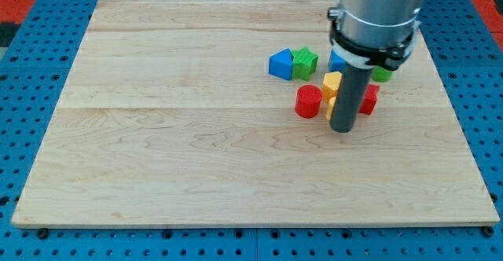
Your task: Point your hand at the right side of the green circle
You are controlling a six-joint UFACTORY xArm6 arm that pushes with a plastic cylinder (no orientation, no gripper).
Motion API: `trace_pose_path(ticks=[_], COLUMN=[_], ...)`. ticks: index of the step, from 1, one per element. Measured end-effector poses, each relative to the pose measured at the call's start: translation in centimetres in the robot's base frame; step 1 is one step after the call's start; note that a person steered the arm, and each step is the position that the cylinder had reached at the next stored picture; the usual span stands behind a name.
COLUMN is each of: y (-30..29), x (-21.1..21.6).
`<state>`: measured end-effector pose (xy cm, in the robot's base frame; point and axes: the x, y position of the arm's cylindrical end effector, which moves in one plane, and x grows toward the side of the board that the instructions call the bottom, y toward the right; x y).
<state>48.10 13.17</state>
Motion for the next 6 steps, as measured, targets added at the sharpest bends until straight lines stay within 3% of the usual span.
trace_pose_path(ticks=[1,2,4,6], y=[1.3,2.2,13.2,14.5], x=[1.0,5.2,-3.8,-13.5])
